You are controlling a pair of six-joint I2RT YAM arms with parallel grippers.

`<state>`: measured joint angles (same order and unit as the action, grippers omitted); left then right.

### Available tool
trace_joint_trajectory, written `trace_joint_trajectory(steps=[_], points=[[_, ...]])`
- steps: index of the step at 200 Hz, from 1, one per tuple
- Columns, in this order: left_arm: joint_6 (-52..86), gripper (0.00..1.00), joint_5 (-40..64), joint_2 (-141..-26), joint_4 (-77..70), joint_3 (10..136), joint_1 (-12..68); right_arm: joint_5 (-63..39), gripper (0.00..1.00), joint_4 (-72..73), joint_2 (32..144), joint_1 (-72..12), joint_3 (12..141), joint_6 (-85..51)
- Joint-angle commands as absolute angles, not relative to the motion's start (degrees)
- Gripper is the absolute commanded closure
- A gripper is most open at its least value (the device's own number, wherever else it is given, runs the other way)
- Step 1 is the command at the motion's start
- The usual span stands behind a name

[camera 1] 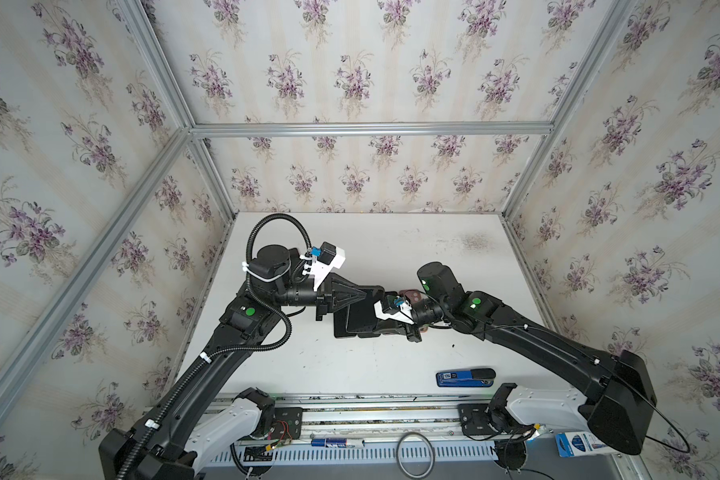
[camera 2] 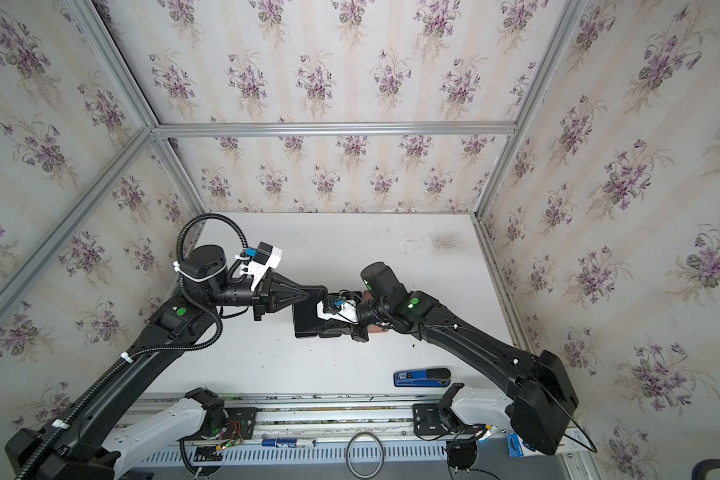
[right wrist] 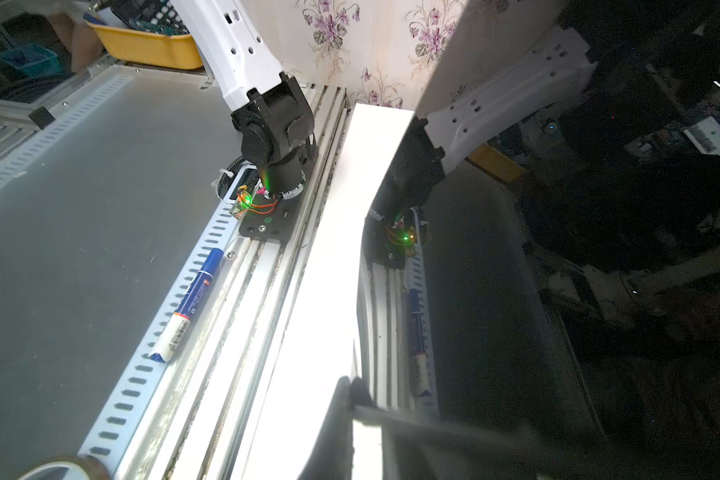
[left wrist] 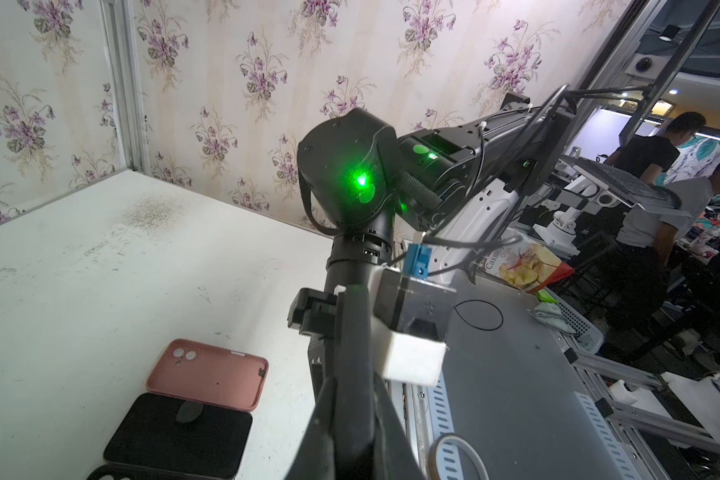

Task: Take the phone out of the phone case
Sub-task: Remove the phone case from the phone.

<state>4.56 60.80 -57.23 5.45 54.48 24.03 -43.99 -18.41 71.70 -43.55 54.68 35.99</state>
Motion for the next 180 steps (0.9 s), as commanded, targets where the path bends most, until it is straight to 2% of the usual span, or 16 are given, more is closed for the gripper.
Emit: trace_joint_trajectory(steps=[1,93,107,150,180], points=[[7.4,1.00,60.6,-57.6,1.8,54.8,24.0,-40.5,1.00,-17.6,72.9,-44.6,56.6,43.7],[8.9,1.00,61.7,-58.8,0.9,54.8,23.9,-31.1,1.00,-6.1,71.6,-45.3,52.8,45.3],[9.1,1.00,61.6,-59.1,0.7,54.8,23.9,-29.5,0.97,-4.7,70.8,-45.4,52.0,45.6],[9.4,1.00,61.8,-59.2,0.6,54.8,23.7,-26.8,0.85,-0.8,69.0,-45.4,49.6,43.6],[10.8,1.00,61.2,-58.7,-0.3,54.5,22.5,-24.9,0.62,7.5,64.8,-45.4,43.5,36.1]])
